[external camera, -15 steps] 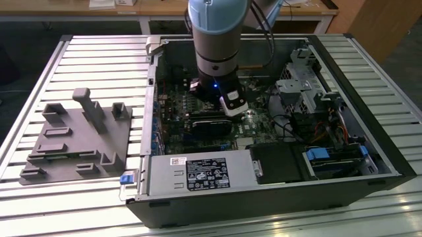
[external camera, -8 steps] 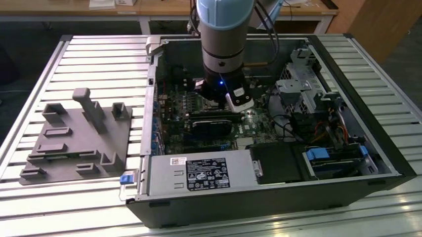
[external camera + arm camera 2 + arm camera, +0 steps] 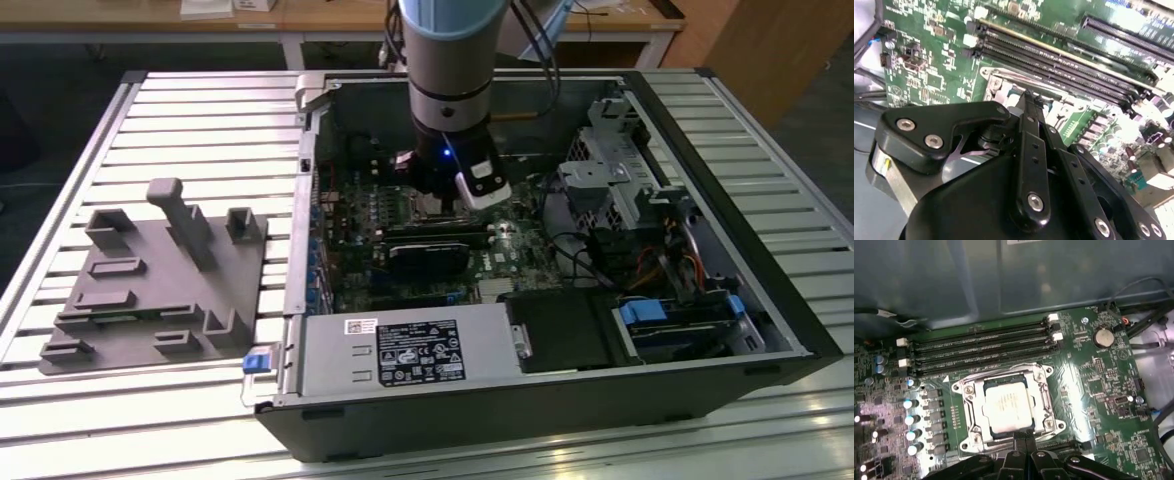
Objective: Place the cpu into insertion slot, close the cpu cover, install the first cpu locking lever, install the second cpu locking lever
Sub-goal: 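Install the second cpu locking lever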
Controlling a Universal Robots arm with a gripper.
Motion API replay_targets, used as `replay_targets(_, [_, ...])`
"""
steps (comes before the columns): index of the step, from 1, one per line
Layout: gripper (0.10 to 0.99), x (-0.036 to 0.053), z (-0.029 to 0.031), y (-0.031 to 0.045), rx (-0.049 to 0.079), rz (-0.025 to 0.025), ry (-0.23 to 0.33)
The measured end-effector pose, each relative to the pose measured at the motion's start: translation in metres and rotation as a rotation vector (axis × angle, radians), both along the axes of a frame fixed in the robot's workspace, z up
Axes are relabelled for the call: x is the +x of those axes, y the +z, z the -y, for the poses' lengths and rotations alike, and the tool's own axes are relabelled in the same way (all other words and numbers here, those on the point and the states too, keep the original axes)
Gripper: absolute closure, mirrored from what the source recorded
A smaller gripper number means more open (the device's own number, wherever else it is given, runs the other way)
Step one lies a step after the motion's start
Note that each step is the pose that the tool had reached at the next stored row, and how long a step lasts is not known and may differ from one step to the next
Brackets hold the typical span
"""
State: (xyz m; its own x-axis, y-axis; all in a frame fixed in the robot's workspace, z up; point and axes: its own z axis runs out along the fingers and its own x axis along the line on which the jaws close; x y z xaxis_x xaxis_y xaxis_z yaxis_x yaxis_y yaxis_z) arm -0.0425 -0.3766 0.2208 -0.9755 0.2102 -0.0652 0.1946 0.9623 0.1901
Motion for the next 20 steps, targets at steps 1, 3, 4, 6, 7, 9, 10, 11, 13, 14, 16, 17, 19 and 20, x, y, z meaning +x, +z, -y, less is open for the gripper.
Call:
replay_targets(1, [0.98, 0.0, -0.0026, 0.0, -0.008, 0.0, 0.0])
replay_targets(3, [0.98, 0.0, -0.0072, 0.0, -0.016, -0.0001, 0.0])
replay_targets(4, [0.98, 0.0, -0.0096, 0.0, -0.017, 0.0, 0.001])
replay_targets(6, [0.98, 0.0, -0.014, 0.0, -0.017, 0.0, 0.003])
replay_targets(7, [0.98, 0.0, -0.0157, -0.0001, -0.018, 0.0001, 0.006])
replay_targets(9, [0.98, 0.0, -0.0177, -0.0003, -0.019, 0.0002, 0.015])
replay_targets(10, [0.98, 0.0, -0.0183, -0.0004, -0.02, 0.0001, 0.021])
replay_targets(11, [0.98, 0.0, -0.0189, -0.0005, -0.021, 0.0002, 0.027])
replay_targets(13, [0.98, 0.0, -0.02, -0.0008, -0.022, 0.0003, 0.04])
replay_targets(14, [0.98, 0.0, -0.0209, -0.0009, -0.023, 0.0004, 0.045])
replay_targets(16, [0.98, 0.0, -0.023, -0.001, -0.024, 0.0005, 0.053])
replay_targets(17, [0.98, 0.0, -0.0242, -0.001, -0.024, 0.0005, 0.056])
replay_targets(19, [0.98, 0.0, -0.0267, -0.0011, -0.024, 0.0005, 0.061])
replay_targets(20, [0.98, 0.0, -0.0275, -0.0011, -0.024, 0.0005, 0.062])
